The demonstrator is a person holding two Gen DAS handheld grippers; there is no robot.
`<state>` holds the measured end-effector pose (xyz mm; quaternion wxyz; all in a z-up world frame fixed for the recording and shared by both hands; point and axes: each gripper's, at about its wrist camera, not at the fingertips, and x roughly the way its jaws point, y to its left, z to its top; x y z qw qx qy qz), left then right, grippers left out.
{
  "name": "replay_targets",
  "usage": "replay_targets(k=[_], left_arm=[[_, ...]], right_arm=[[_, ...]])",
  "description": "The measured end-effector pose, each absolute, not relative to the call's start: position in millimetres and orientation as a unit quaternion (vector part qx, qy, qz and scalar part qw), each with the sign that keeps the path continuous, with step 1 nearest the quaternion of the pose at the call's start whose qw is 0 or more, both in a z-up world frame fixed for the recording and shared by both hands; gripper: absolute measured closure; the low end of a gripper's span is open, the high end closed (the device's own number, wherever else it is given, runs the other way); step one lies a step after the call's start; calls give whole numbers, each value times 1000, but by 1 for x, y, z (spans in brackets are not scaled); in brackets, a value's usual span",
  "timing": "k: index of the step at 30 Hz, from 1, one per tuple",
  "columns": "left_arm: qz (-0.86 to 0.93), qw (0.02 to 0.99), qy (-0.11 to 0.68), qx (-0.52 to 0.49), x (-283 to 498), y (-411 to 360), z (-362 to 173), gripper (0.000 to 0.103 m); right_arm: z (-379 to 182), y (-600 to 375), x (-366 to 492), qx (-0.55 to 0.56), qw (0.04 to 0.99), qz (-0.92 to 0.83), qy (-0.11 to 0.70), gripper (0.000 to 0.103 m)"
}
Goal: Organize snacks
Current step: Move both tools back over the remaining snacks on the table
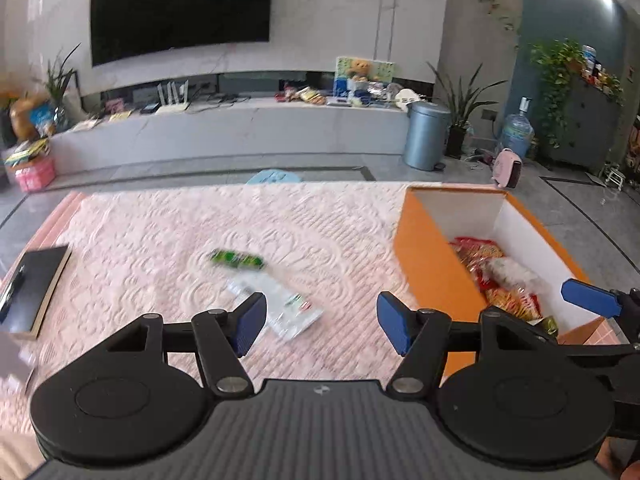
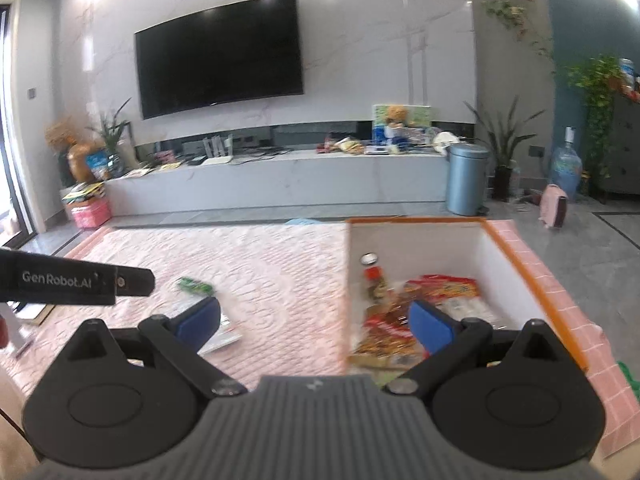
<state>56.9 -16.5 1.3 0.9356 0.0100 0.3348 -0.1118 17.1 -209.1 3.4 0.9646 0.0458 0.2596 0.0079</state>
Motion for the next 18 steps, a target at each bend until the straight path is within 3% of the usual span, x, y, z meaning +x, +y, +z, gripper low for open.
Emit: replay_targets(k=[7,18], left_arm=[[-100,930,353,-33,39,32,-12,29],[-78,924,370,-58,51,67,-29,30]], right_arm=[[-7,-166,16,29,960,50,274,6],[-37,-122,36,27,943,95,319,23]])
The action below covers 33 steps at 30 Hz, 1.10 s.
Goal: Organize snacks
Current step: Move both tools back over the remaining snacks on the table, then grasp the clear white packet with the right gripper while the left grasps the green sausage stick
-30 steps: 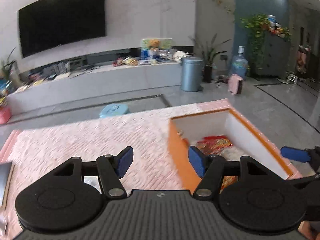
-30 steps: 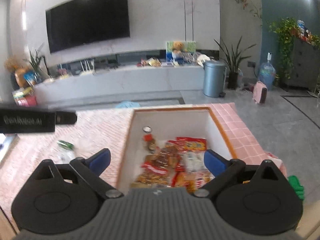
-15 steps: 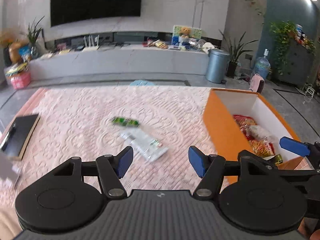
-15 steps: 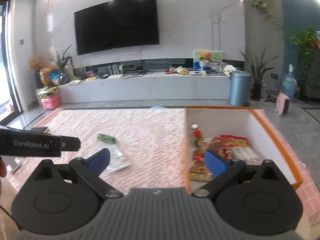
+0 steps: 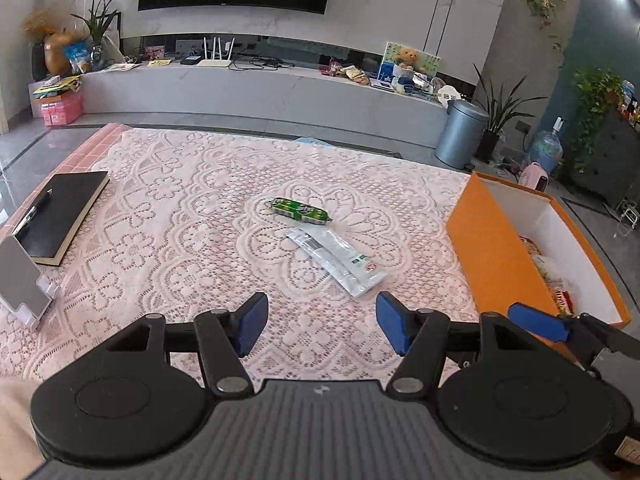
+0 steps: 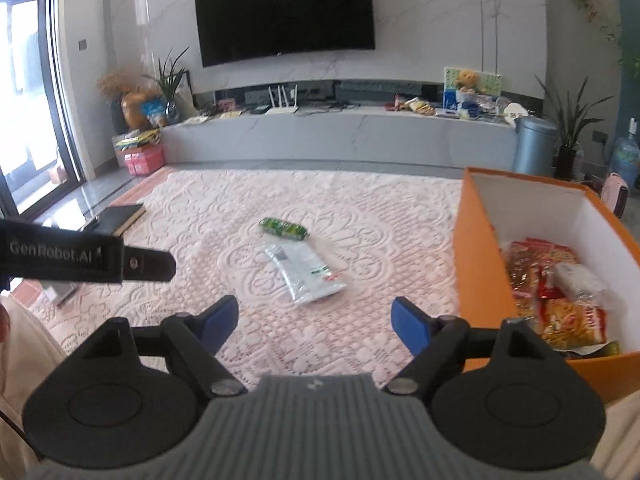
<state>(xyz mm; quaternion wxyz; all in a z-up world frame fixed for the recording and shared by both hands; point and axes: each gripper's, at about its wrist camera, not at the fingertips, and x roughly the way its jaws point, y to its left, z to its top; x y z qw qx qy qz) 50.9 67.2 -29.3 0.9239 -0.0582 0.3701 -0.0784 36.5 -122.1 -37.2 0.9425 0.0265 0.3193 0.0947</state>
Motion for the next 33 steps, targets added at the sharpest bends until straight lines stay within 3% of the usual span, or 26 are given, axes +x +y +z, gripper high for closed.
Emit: replay_targets(k=[2,19,33], left_arm=[[-75,921,379,-60,59,69,-34,30],[-37,895,443,-46,152,70,-74,32],[-30,904,423,-46,198,81,-109,32]], right_arm=[[-43,-119,42,24,940,98,326,27],[-84,-97,140,-28,921,148,359,27],[-145,-77,231,-35,903,185,386,27]])
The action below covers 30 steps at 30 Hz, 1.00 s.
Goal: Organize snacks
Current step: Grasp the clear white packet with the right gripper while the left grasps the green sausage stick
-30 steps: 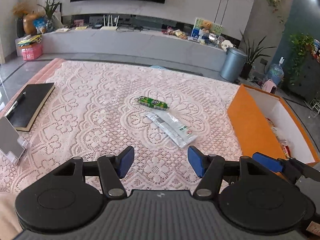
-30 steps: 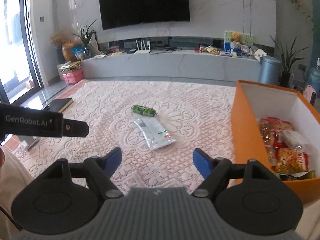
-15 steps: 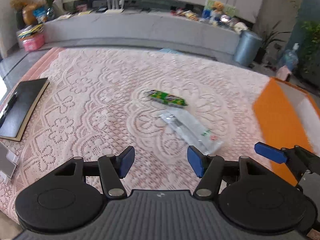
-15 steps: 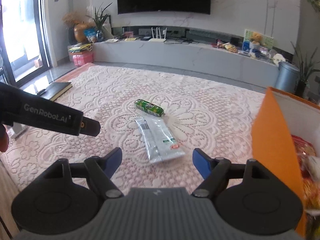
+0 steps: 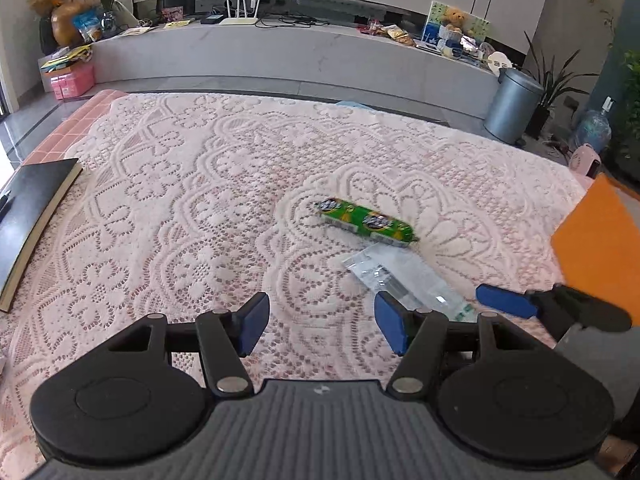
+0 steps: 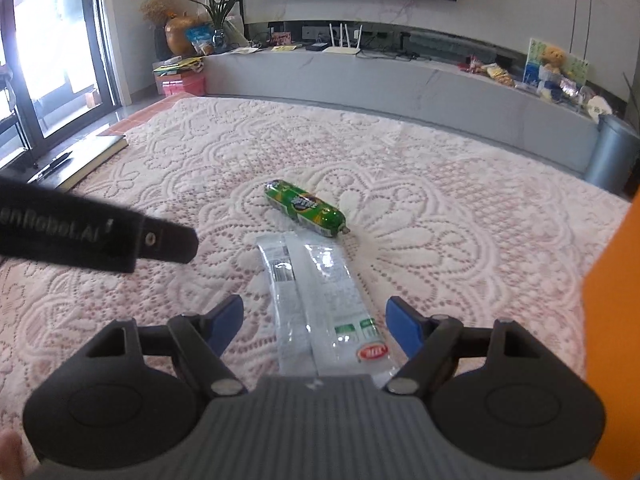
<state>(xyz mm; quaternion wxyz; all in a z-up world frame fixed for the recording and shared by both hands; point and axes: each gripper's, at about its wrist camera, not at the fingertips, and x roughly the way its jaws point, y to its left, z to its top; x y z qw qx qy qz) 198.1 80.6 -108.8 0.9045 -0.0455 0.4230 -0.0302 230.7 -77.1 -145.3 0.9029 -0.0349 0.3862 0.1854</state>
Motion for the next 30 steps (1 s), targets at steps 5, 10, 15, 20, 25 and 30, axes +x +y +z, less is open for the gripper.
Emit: replay_targets(k=[5,10,15,20,25,30], left_arm=[[-34,904,424,-54,202,80,-117,32],[-38,907,417,-36,204,72,-119,32],[-53,905,422,-9,209,61,-121,34],[-63,905,420,5,212,53,-117,34],[-82,899,428,49,217,38,-116,34],[-116,895,405,144,225,19,-115,33]], right_arm=[[-157,-77,250,-28,898,195,394,27],[-162,-76,257,-27,897,202,391,27],[-160,-74,253,-55,896,202,392,46],[-155,-79,248,-58,889,196,409,53],[-149,-100,238,-52,890,156,426,54],[-141,-119,242,-35,906,107,409,54]])
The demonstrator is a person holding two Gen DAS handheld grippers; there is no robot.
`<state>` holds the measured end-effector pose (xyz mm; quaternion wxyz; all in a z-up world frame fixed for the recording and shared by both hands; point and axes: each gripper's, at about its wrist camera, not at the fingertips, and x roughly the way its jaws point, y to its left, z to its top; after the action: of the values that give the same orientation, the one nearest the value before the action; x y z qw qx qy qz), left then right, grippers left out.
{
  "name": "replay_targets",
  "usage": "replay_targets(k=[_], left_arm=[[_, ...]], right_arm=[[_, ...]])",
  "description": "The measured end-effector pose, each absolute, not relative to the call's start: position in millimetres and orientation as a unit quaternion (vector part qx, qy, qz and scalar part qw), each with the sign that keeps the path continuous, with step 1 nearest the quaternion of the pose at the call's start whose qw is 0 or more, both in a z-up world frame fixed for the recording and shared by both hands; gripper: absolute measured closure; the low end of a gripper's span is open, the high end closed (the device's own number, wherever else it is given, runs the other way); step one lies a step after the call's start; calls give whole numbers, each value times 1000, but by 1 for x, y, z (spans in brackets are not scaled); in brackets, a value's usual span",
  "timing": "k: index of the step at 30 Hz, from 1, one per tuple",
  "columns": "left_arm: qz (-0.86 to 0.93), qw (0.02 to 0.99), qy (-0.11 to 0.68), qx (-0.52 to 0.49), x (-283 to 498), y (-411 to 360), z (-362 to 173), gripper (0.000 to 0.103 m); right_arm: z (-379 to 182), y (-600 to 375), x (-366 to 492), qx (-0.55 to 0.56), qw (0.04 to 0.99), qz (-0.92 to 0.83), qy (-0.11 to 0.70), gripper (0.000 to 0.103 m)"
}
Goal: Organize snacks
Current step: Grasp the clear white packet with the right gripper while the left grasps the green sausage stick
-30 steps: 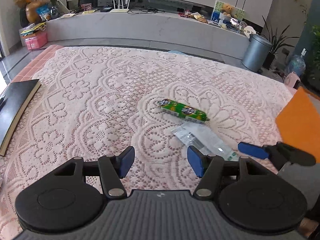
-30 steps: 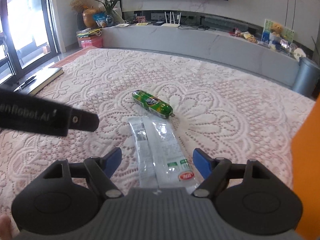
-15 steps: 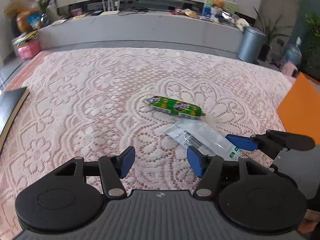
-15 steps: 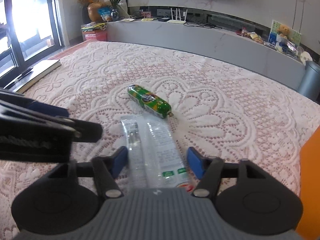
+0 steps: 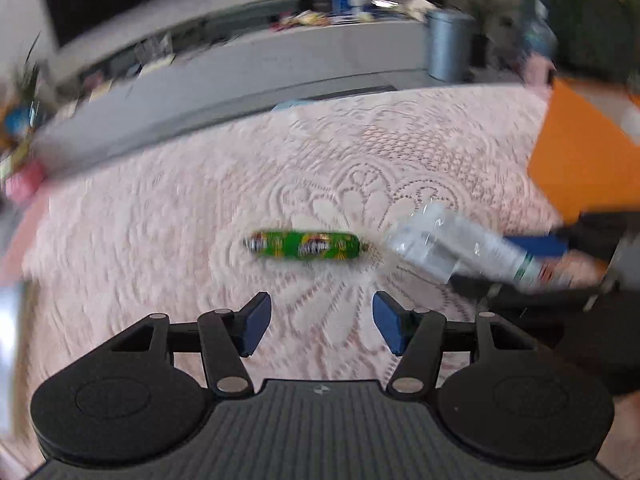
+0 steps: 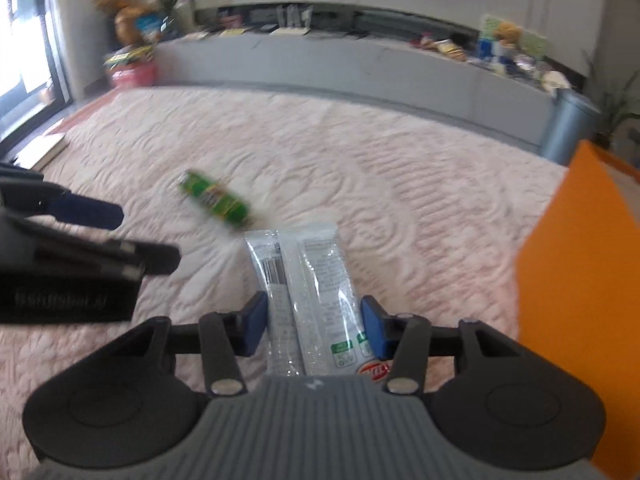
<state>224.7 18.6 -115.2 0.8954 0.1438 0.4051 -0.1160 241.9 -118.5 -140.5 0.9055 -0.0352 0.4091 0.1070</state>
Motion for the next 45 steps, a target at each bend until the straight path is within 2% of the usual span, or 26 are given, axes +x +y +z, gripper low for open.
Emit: replay_targets(k=[7,20,25,28,31,33,34,36,38,43,45], left_arm=[[-194,843,361,348,240,-2,-132,33],[-300,738,417,437,295,-16,-140,31],[-300,723,486,389,326,-15,-138,28],[-288,720,535,335,340,-9,-137,35],[-255,721,575,292,345,0,-136,52],[-219,723,600,265,348,5,-135,69],[-206,724,610,247,348,7,-134,70],[-200,728,624,204,346,13,-130,70],[-189,738,622,182,343,15,-130,65],[-163,797,547,200,328,11,-131,56],[-171,805,535,194,322,10,-134,56]], right_arm=[[-139,-136,251,3,909,87,407,54],[-145,-149,258,42,902,67,425,54],[-149,-151,260,57,897,64,433,53],[-149,-149,259,56,897,66,434,53],[-148,-149,258,57,898,66,432,53],[-149,-151,260,65,896,65,435,53],[-150,-152,260,73,894,65,438,53],[-151,-154,261,79,891,64,442,53],[-151,-153,261,76,891,64,443,53],[-153,-153,262,77,894,63,436,50],[-152,-154,262,78,898,65,427,42]])
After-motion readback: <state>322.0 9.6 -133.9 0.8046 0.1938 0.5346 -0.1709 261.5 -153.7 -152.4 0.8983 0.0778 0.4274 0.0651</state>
